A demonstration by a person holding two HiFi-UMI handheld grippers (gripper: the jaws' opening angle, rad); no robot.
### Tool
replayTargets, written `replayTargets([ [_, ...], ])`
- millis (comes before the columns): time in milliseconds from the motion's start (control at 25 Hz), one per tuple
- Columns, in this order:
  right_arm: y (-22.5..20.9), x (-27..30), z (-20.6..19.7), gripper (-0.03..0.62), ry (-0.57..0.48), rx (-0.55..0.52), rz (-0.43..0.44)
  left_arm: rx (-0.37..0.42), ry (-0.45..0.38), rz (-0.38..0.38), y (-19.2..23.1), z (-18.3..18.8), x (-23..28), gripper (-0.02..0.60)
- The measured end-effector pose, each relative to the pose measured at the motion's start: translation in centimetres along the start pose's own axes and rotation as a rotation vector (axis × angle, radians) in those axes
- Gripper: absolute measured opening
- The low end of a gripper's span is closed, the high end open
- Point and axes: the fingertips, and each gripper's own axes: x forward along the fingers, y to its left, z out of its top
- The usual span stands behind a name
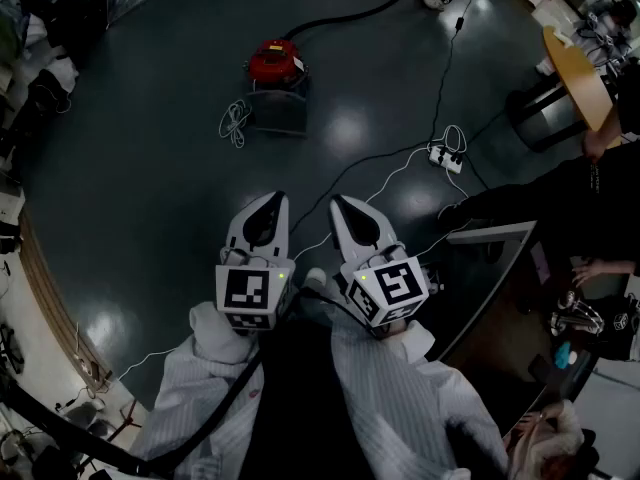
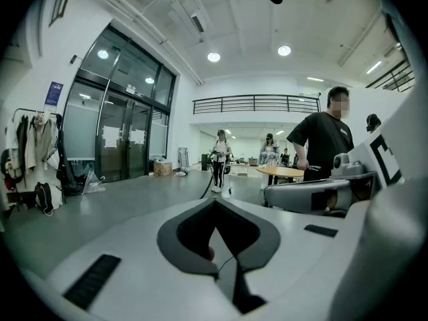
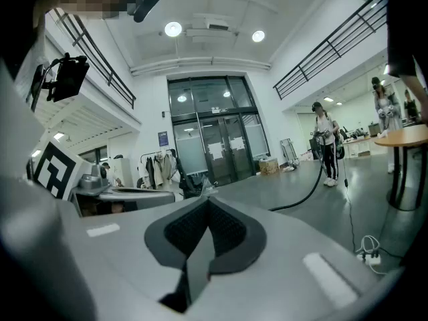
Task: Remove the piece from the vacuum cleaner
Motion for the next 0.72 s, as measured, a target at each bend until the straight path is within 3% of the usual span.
replayTargets([
  [440, -1.2, 1.0, 0.3, 0.0, -0.002, -0.009, -0.004, 0.003, 0.005, 0.017, 0.4, 0.3, 1.4, 0.005],
  [720, -1.9, 2.5, -0.7, 0.002, 0.01, -0.001, 0.011, 0.002, 0.007, 0.084, 3.0, -0.3, 2.1, 0.005],
])
